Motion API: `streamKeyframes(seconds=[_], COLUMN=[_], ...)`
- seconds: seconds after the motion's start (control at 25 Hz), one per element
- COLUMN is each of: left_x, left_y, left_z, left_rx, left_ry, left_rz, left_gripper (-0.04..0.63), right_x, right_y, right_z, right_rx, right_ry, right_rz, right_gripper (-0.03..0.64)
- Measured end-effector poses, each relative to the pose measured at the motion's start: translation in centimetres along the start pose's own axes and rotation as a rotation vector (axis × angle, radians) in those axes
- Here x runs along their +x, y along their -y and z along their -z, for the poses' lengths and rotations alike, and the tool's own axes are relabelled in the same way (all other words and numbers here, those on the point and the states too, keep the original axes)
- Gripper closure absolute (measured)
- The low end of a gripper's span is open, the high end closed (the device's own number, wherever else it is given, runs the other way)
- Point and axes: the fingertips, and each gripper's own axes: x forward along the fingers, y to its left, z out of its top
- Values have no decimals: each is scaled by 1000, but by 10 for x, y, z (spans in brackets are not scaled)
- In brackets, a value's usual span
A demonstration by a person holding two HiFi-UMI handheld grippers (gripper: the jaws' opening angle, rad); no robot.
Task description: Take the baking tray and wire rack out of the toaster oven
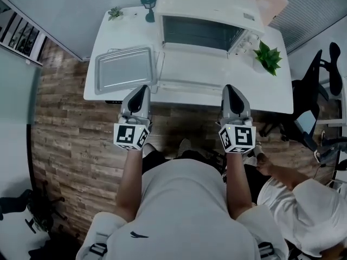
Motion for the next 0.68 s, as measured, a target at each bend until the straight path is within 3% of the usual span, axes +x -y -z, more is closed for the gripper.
streamKeyframes(seconds=[0.68], left_x=[12], left_y=[18], left_z=[7], left_rx=[-17], left_ry=[-4], left_rz=[-20], left_gripper=[589], right_x=[-7], right_y=[16], right_z=[9], right_rx=[10], right_ry=[3], right_rz=[-27], right_gripper=[618])
